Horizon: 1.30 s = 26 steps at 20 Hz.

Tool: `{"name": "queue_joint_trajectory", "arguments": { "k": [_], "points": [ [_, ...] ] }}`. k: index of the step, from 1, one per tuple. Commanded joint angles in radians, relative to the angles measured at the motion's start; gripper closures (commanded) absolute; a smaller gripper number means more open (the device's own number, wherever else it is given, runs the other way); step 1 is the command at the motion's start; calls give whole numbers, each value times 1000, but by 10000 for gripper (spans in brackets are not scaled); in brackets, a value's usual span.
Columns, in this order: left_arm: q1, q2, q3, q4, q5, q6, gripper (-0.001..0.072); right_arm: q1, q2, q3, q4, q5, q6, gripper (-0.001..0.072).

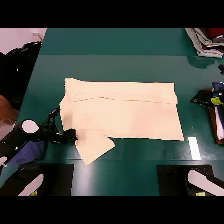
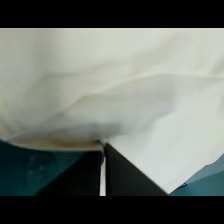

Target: Fold the shirts.

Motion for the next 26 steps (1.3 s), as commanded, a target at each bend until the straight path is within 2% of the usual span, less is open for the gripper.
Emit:
{"name": "queue_joint_trajectory", "arguments": {
  "k": [1, 5, 7, 11, 13, 18, 21, 22, 24, 26],
  "points": [
    [-14, 2, 2, -25, -7, -6, 681, -47, 33, -79, -2, 61, -15, 347],
    [-14, 2, 63, -26, -58, 42, 681, -212, 130, -325, -2, 72, -19, 342],
    [-14, 2, 86, -26, -57, 53, 681, -303, 141, -419, 4, 94, -53, 258],
    [-14, 2, 91, -25, -55, 53, 681, -373, 141, -549, 16, 65, -73, 268],
    [-14, 2, 91, -25, -55, 54, 681, -371, 141, -586, 73, 31, -89, 286],
    [-14, 2, 91, -25, -47, 54, 681, -369, 141, -596, 150, 11, -93, 290],
    [-14, 2, 91, -26, -37, 54, 681, -309, 141, -595, 158, -8, -94, 315],
    [-14, 2, 91, -26, -38, 54, 681, -276, 141, -595, 158, -22, -94, 379],
    [-14, 2, 91, -25, -40, 54, 681, -208, 141, -595, 158, -45, -93, 401],
    [-14, 2, 92, -25, -52, 77, 681, -166, 141, -595, 158, -34, -93, 598]
  ]
}}
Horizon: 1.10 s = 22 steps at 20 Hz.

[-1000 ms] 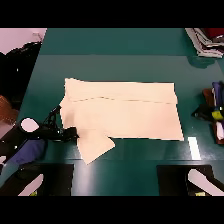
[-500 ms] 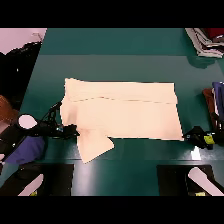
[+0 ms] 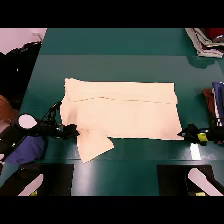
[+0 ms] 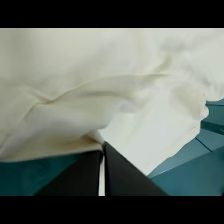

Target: Fold the shirts.

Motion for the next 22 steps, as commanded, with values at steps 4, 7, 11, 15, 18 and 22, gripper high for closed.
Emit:
{"name": "queue_joint_trajectory", "arguments": {
  "k": [4, 7, 11, 15, 18, 22],
  "points": [
    [-1, 6, 41, 67, -123, 21, 683, 73, 8, 16, -16, 100, -1, 697],
    [-1, 7, 89, 87, -214, 17, 684, 73, 89, 81, -134, 194, 0, 697],
    [-1, 154, 104, 88, -234, -64, 683, 73, 251, 189, -264, 292, 23, 697],
    [-1, 217, 205, 93, -133, -101, 683, 90, 270, 320, -234, 243, 47, 698],
    [-1, 137, 303, 111, 3, -43, 683, 173, 130, 447, -220, 201, 49, 698],
    [-1, -109, 440, 172, 115, 8, 682, 275, -118, 605, -221, 160, 83, 698]
  ]
}}
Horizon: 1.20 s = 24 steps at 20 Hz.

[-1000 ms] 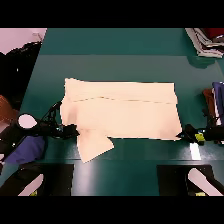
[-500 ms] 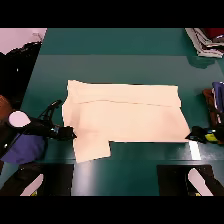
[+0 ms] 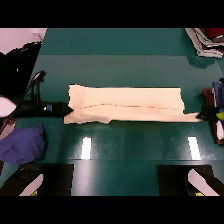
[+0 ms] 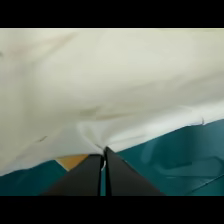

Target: Fold the shirts.

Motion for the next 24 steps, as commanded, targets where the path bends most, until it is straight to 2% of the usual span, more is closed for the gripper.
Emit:
{"name": "queue_joint_trajectory", "arguments": {
  "k": [1, 4, 6, 9, 10, 11, 12, 13, 14, 19, 20, 21, 22, 24],
  "points": [
    [1, -206, 130, 50, 130, 52, 682, 76, -206, 148, 2, -48, 46, 698],
    [1, -411, 272, 51, 166, 55, 681, 109, -364, 266, 3, -50, 70, 698],
    [1, -528, 364, 50, 180, 87, 681, 129, -451, 344, 3, -50, 73, 697],
    [1, -640, 463, 50, 182, 98, 679, 138, -564, 466, 32, -55, 94, 695],
    [1, -661, 486, 50, 184, 98, 523, 132, -599, 508, 77, -64, 93, 695],
    [1, -668, 499, 49, 193, 96, 198, 117, -635, 550, 138, -78, 93, 654],
    [1, -668, 505, 49, 208, 95, 17, 104, -666, 589, 198, -90, 93, 464],
    [1, -668, 518, 50, 205, 96, 90, 87, -694, 626, 252, -92, 93, 289],
    [1, -668, 532, 50, 194, 97, 106, 71, -716, 661, 294, -81, 92, 257],
    [0, -666, 603, 39, 29, 98, 110, -32, -730, 671, 308, 57, -1, 257],
    [0, -666, 603, 35, 8, 98, 340, -60, -730, 647, 307, 79, -14, 257],
    [0, -666, 603, 33, -8, 99, 646, -88, -730, 615, 309, 92, -23, 257],
    [0, -666, 603, 33, -12, 102, 671, -109, -730, 579, 309, 91, -27, 257],
    [0, -666, 602, 12, -15, 102, 672, -142, -730, 496, 312, 77, -78, 257]
  ]
}}
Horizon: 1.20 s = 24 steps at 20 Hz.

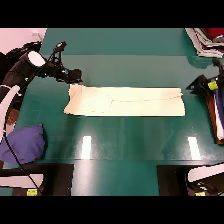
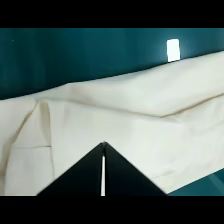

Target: Fold the shirts.

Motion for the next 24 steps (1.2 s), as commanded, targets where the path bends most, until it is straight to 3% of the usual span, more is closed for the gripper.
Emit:
{"name": "queue_joint_trajectory", "arguments": {
  "k": [1, 5, 10, 11, 14, 15, 19, 24],
  "points": [
    [-2, -1, 7, -39, -37, 2, 672, -63, -5, -119, 20, 5, -84, 257],
    [-38, -1, 7, -40, -21, 2, 672, -64, -9, -243, 22, -82, -145, 258],
    [-115, -21, 4, -40, 15, -2, 681, -5, -82, -227, 139, -68, -171, 266],
    [-136, -33, 4, -42, 15, -5, 681, 14, -98, -206, 148, -53, -171, 301],
    [-203, -74, 5, -45, 43, -28, 681, 63, -99, -164, 146, -42, -177, 650],
    [-225, -91, 6, -55, 69, -28, 681, 72, -84, -161, 146, -40, -177, 697],
    [-284, -167, 34, -142, 112, -27, 682, 81, 45, -160, 174, -32, -169, 698],
    [-359, -334, 232, -152, 108, -28, 682, 150, 206, -32, 279, 41, -39, 698]
  ]
}}
